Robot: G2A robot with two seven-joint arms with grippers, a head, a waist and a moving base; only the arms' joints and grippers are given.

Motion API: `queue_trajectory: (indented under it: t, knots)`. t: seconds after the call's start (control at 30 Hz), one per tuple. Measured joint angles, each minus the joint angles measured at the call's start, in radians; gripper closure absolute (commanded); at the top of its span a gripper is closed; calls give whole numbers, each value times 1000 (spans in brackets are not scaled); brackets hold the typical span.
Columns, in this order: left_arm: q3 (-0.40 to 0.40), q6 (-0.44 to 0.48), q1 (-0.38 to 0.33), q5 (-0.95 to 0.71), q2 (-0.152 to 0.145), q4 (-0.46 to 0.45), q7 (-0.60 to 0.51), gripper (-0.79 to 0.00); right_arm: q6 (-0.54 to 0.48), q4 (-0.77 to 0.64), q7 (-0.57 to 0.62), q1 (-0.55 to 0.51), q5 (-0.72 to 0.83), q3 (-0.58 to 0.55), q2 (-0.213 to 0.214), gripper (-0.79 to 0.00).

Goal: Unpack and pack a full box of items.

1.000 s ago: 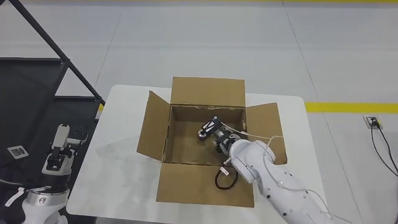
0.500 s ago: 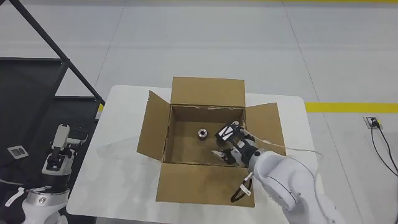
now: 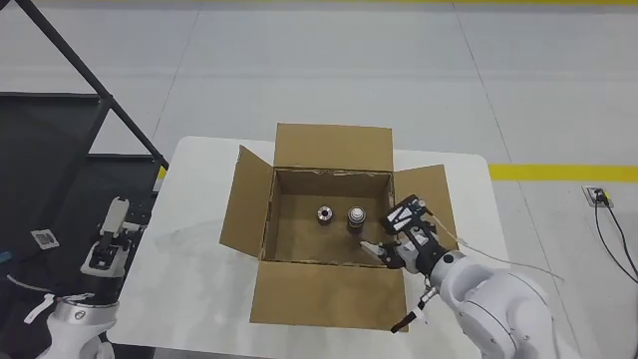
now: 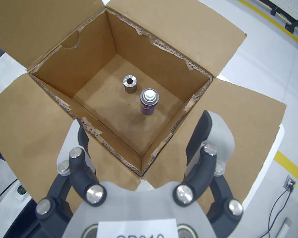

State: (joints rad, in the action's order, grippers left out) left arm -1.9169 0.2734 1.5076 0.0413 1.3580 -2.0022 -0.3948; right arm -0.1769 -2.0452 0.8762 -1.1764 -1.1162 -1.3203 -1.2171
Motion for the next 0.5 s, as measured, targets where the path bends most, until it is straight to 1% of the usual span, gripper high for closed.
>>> queue_trajectory:
  t: [0.1,0.2,0.37,0.47,0.5]
  knots:
    - [55,-53,-52,66,-7,47,-55,-785,-38,44,-12,5,187,-82,4,-785]
    - [104,-71,-84,107,-13,79,-111,-785,-97,80,-11,-8,372,-183,13,-785]
    - [156,-47,-91,108,-22,77,-217,-785,-177,137,13,-47,635,-334,28,-785]
    - [181,-39,-87,100,-26,66,-260,-785,-204,212,48,-43,789,-412,38,-785]
    - [192,-35,-87,97,-28,64,-275,-785,-209,256,62,-32,850,-434,42,-785]
